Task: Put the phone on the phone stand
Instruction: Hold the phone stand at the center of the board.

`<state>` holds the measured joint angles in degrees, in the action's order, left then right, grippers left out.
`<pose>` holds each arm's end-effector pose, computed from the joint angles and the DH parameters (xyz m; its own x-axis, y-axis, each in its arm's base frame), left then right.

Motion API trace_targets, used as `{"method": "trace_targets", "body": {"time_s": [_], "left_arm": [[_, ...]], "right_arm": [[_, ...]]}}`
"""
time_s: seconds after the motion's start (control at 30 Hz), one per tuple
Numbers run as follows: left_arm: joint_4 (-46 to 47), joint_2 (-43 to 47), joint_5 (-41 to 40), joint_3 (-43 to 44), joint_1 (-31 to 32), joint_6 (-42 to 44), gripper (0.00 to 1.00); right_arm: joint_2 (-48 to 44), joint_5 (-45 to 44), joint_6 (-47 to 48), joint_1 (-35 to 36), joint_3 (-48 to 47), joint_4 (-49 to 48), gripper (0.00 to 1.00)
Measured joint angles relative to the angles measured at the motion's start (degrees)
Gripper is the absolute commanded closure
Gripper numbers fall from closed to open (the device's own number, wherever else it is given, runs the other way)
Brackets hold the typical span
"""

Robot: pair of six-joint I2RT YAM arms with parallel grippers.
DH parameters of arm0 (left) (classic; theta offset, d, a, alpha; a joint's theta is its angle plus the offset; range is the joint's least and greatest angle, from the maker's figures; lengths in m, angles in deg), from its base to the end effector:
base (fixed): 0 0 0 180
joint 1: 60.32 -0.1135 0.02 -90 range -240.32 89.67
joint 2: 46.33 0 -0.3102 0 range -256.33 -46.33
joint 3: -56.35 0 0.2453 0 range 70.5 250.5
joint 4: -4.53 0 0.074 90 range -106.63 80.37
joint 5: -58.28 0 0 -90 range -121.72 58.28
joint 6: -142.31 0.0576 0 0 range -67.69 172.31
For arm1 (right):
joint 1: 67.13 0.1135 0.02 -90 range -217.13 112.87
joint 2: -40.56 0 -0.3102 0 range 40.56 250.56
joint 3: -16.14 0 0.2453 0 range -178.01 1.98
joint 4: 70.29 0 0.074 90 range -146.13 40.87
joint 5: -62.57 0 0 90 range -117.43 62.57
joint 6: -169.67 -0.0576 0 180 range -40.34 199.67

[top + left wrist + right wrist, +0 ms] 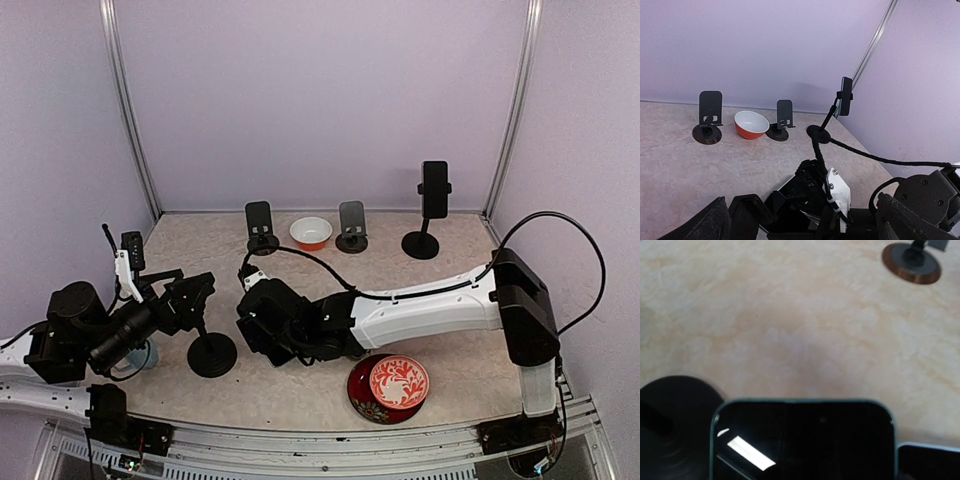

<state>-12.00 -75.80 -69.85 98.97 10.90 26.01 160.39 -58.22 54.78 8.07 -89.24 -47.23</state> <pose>0.0684 -0.0907 0.3149 -0.2591 -0.3207 -0.9111 0.4813 0.7749 -0.4097 0.1587 0.4853 0.2462 -0.4470 -0.2764 -0.8508 -0.5939 0.8029 0.0511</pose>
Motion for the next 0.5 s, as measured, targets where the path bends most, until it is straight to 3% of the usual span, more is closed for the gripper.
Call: {"method": "trace_targets", "body": {"time_s": [0.5], "left_arm": [[-0.24,1.05,-0.02,-0.26,0.02,0.09,0.01]], "right_arm": [[1.36,1.40,0.37,0.00,-2.19,0.04,0.27]]}}
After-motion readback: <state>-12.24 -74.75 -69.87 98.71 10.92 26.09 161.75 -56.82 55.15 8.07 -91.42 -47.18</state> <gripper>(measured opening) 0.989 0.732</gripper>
